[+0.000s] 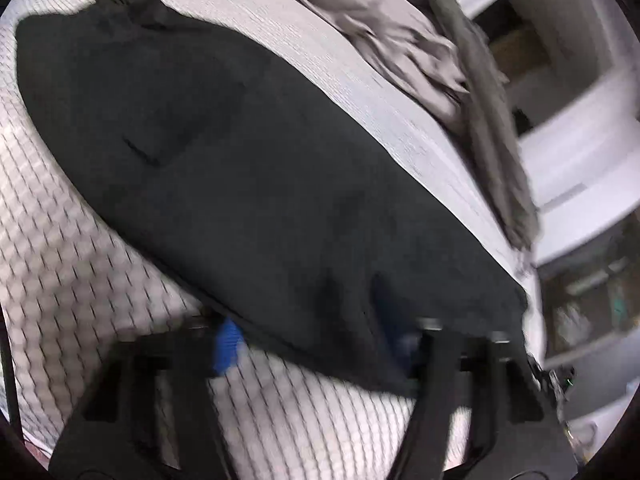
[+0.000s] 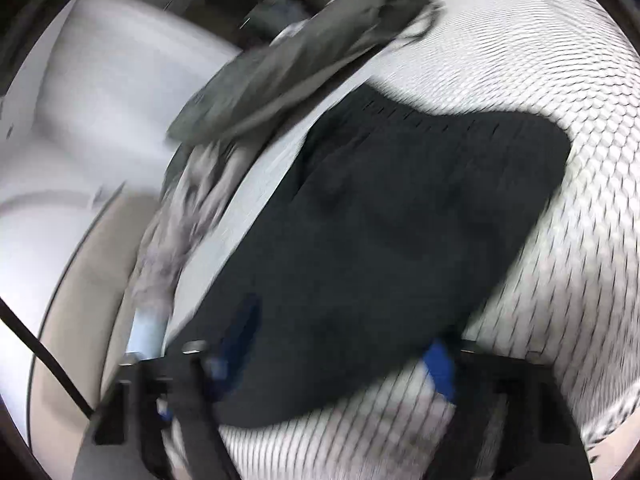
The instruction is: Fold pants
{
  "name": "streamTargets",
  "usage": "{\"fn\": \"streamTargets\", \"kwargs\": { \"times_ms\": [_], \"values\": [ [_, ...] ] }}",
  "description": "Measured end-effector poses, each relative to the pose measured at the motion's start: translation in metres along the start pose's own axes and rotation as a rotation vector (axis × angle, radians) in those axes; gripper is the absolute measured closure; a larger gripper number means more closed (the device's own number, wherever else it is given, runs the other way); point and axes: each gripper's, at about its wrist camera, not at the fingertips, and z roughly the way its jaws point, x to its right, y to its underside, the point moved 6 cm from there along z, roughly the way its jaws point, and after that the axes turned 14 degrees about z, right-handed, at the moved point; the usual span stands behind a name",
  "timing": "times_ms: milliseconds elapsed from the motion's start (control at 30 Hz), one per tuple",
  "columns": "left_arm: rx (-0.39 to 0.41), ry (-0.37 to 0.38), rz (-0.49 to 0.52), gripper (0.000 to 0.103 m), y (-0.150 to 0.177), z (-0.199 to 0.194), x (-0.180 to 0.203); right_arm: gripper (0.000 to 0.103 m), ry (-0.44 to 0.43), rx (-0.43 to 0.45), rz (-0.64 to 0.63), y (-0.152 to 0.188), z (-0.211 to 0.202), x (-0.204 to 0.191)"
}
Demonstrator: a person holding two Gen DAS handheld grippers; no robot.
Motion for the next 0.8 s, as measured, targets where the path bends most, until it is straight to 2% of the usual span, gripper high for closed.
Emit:
{"fn": "streamTargets", "kwargs": {
  "times_ms": [67, 167, 267, 333, 433, 500, 533, 567, 633, 733, 800],
  "values": [
    [0.007, -0.051, -0.005, 0.094, -0.003, 0.005, -0.007, 0.082, 0.027, 0.038, 0.061, -0.013, 0.007, 0.009],
    [0.032, -0.034, -0.004, 0.098, 0.001, -0.008, -0.005, 0.089, 0.031, 0.052, 0.068, -0.017, 0.009, 0.01],
    [0.034, -0.023, 0.08, 0.098, 0.019, -0.036, 0.006, 0.092, 0.045, 0.088, -0.004, -0.016, -0.006, 0.0],
    [0.009, -0.02, 0.105, 0.097, 0.032, -0.042, 0.008, 0.093, 0.066, 0.115, -0.021, -0.018, -0.021, 0.004],
    [-0.046, 0.001, 0.077, 0.094, 0.039, -0.034, -0.004, 0.088, 0.141, 0.112, 0.004, -0.027, -0.023, 0.021],
    [-0.044, 0.032, 0.058, 0.093, 0.038, -0.035, -0.007, 0.087, 0.105, 0.077, 0.047, -0.029, -0.028, 0.028],
    [-0.044, 0.034, 0.059, 0.092, 0.034, -0.033, -0.007, 0.079, 0.085, 0.079, 0.07, -0.032, -0.03, 0.03],
    [-0.026, 0.022, 0.064, 0.09, 0.03, -0.035, -0.008, 0.066, 0.071, 0.084, 0.086, -0.032, -0.036, 0.031],
    [-0.002, -0.018, 0.067, 0.089, 0.023, -0.031, -0.015, 0.054, 0.031, 0.112, 0.108, -0.038, -0.046, 0.031],
    [0.004, -0.027, 0.054, 0.09, 0.011, -0.02, -0.02, 0.054, 0.03, 0.127, 0.131, -0.051, -0.044, 0.037],
    [0.011, -0.046, 0.056, 0.09, 0.003, -0.015, -0.021, 0.068, 0.03, 0.133, 0.152, -0.056, -0.038, 0.041]
  ]
}}
